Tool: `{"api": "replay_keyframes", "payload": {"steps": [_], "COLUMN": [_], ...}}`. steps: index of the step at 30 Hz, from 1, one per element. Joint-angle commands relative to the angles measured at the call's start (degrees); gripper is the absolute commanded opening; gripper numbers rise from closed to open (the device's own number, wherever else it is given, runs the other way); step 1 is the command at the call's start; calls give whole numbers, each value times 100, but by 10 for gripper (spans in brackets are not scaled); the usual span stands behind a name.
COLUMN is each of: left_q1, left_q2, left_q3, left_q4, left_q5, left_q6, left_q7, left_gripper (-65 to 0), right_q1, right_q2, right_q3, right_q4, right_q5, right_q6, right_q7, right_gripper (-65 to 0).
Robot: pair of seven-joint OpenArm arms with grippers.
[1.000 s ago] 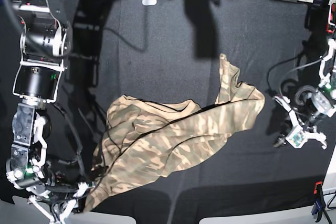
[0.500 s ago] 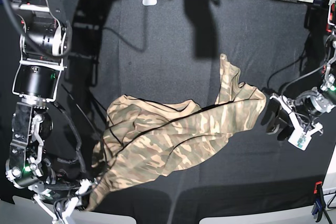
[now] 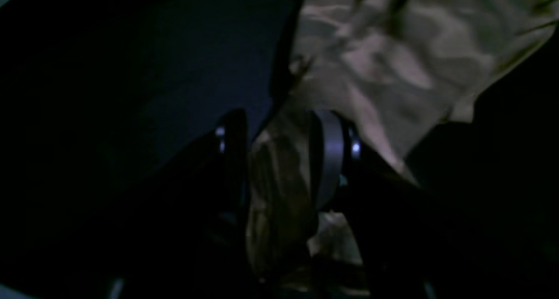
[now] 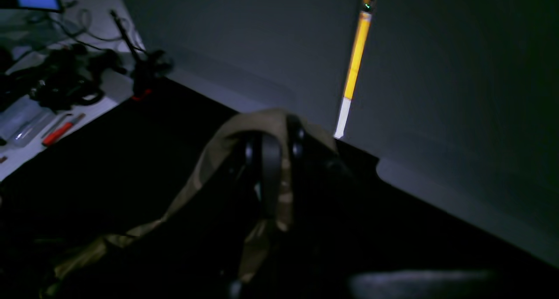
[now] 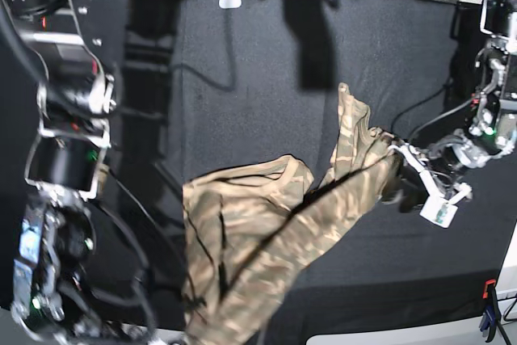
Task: Layout the t-shirt on the table in an organized manner, then fold the t-shirt properly
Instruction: 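Lift the t-shirt and pull the grippers apart to spread it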
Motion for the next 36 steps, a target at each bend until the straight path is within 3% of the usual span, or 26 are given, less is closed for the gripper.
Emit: {"api": "replay_keyframes", "payload": {"steps": [1, 7, 10, 14, 25, 31, 36], "left_q1": [-138, -140, -142, -166, -378, -616, -940], "left_q2": [-94, -96, -94, -96, -94, -92, -39], "left_q3": [-63, -63, -63, -63, -63, -63, -63], "left_q4": [85, 85, 85, 85, 85, 85, 85], "left_q5": [-66, -57, 103, 127, 127, 125, 122], "left_q6": [-7, -7, 0, 11, 13, 13, 11], "left_q7": [-127, 317, 374, 372, 374, 514, 1314], "left_gripper": [-430, -430, -430, -430, -430, -430, -430], "right_q1": [297, 356, 352, 286, -914, -1816, -2573], "right_q2": [0, -63, -59, 79, 1049, 1128, 1128], "right_q3": [31, 31, 31, 31, 160, 671, 933], "right_q4": [96, 96, 96, 94, 96, 98, 133], "right_q5": [122, -361, -994, -1705, -1818, -1585, -1495], "right_q6": [15, 13, 20, 15, -7, 212, 285], "right_q7": [212, 68, -343, -452, -990, -999, -872], "right_gripper": [-650, -650, -650, -650, -650, -650, -650]}}
